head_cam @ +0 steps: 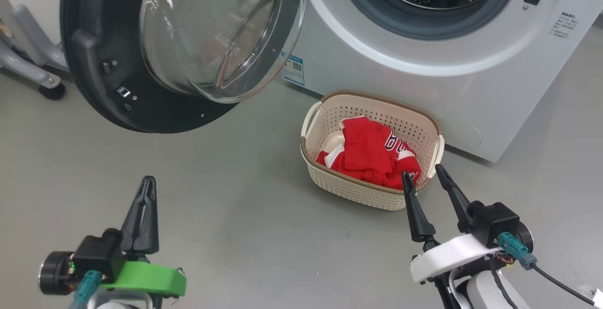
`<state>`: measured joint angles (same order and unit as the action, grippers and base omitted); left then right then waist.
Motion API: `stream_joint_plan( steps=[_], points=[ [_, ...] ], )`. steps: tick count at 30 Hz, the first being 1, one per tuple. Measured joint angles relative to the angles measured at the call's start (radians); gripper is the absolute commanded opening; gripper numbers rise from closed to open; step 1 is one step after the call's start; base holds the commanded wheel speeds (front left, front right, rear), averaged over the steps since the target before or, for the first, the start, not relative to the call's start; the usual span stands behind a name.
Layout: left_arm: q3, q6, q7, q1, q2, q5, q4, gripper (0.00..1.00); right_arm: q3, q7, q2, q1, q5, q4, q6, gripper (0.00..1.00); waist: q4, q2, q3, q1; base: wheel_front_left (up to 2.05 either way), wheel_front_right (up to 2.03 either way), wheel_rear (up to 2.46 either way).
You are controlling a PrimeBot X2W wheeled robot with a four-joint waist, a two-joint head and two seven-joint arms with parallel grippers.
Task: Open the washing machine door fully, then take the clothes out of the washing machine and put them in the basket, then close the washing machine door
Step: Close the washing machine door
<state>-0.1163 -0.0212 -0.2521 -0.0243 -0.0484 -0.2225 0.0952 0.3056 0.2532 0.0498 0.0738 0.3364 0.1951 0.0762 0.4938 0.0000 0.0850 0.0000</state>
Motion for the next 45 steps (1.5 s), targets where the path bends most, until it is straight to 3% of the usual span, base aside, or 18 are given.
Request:
stream_joint_plan(
  steps=[9,16,24,31,36,45],
  points=[
    [0.058,0.009,0.0,-0.043,-0.055,0.005,-0.123,0.0,0.013,-0.012,0.015,0.014,-0.034,-0.022,-0.008,1.0,-0.032,0.0,0.068,0.0,0.0,0.0,0.0],
    [0.154,0.019,0.002,-0.176,-0.198,0.031,-0.21,0.0,0.025,-0.04,0.035,0.056,-0.059,-0.058,-0.009,1.0,-0.062,0.0,0.147,0.0,0.0,0.0,0.0],
    [0.343,0.044,0.061,-0.407,-0.369,-0.011,-0.247,0.0,0.029,-0.056,0.059,0.118,-0.087,-0.09,-0.008,1.0,-0.098,0.0,0.248,0.0,0.0,0.0,0.0],
    [0.517,0.041,0.163,-0.567,-0.428,-0.18,-0.066,0.0,0.035,-0.063,0.061,0.158,-0.091,-0.091,-0.007,1.0,-0.142,0.0,0.313,0.0001,0.0,0.0,0.0],
    [0.591,0.016,0.235,-0.638,-0.474,-0.235,0.106,0.0,0.036,-0.063,0.061,0.171,-0.091,-0.086,-0.005,1.0,-0.177,0.0,0.337,0.0,0.0,0.0,0.0],
    [0.79,-0.075,0.376,-0.8,-0.409,-0.502,0.394,0.0,0.045,-0.062,0.061,0.187,-0.091,-0.073,0.002,1.0,-0.214,0.0,0.357,0.0,0.0,0.0,0.0]
  ],
)
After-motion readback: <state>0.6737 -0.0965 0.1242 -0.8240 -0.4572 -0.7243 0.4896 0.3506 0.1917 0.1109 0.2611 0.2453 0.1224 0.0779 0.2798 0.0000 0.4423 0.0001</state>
